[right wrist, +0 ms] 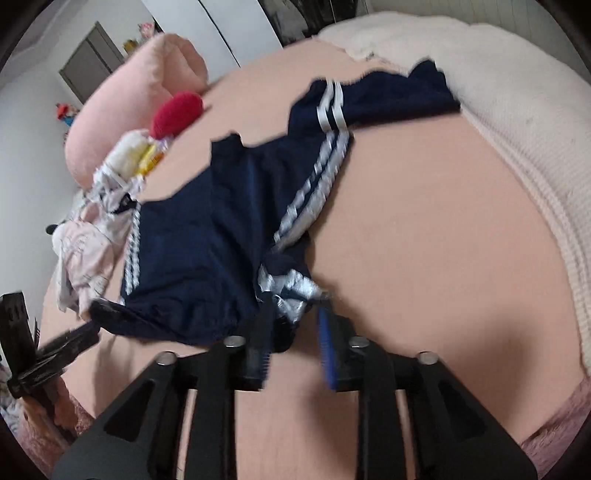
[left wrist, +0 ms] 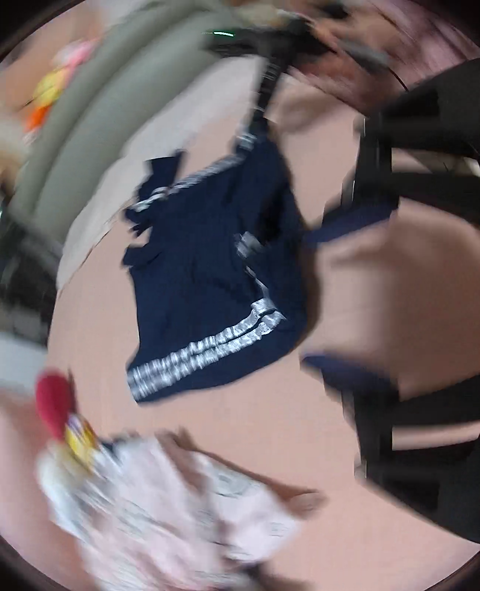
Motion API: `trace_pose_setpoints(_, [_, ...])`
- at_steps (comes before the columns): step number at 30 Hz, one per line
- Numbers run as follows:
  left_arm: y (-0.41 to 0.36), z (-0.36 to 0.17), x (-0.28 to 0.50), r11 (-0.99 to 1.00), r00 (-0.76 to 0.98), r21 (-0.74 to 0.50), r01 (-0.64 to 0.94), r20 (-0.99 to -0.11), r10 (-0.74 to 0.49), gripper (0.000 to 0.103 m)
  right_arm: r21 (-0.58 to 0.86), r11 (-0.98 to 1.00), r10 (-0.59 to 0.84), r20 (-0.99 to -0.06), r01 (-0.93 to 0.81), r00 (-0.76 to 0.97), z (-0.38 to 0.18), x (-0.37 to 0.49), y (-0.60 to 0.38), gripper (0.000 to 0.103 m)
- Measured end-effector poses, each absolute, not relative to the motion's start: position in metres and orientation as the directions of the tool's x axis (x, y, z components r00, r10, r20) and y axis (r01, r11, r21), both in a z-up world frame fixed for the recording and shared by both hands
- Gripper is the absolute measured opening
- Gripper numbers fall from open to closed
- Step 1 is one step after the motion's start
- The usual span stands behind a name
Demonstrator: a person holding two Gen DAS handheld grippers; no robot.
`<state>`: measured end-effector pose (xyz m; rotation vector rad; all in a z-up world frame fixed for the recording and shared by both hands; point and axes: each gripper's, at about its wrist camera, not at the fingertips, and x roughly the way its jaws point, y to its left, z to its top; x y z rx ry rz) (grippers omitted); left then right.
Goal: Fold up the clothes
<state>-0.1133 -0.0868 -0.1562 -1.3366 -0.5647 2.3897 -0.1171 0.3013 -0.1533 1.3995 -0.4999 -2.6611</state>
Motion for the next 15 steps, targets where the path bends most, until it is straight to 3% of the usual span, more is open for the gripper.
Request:
trace_pose_setpoints(2, [-0.108, -0.168, -0.119, -0.757, -0.497, -0.653, 0.017, -0.663, 0.56, 0.066, 0.305, -0.949, -0.202, -0.785, -0.082, -0.586, -0.152, -0.122, 0.302, 0.027])
trace_pose_setpoints(5, [-0.126, -0.183, -0.13, -0.57, -0.509, -0.809, 0.141, -0.553, 0.659, 0.056, 0.31, -0.938, -0.162, -0.786, -0.153, -0.597, -0.152, -0.117, 0.311, 0.027])
trace_pose_setpoints(11, [-0.097, -0.194, -0.146, -0.718, -0.418, -0.66, 0.221, -0.73, 0.542, 0.053, 0.233, -0.96, -0.123, -0.85, -0.156, -0.513, -0.179, -0.12, 0.308, 0.033])
trace_pose_setpoints(13, [-0.084, -0.191, -0.144, -0.819, -0.379, -0.533, 0.212, -0.818, 0.433, 0.023, 0.2, -0.97, -0.108, -0.86, -0.135, -0.499, -0.182, -0.121, 0.304, 0.032])
trace_pose_setpoints(15, [-0.082, -0.186, -0.138, -0.854, -0.362, -0.478, 0.203, -0.848, 0.388, 0.017, 0.163, -0.98, -0.089, -0.871, -0.114, -0.483, -0.174, -0.118, 0.303, 0.02])
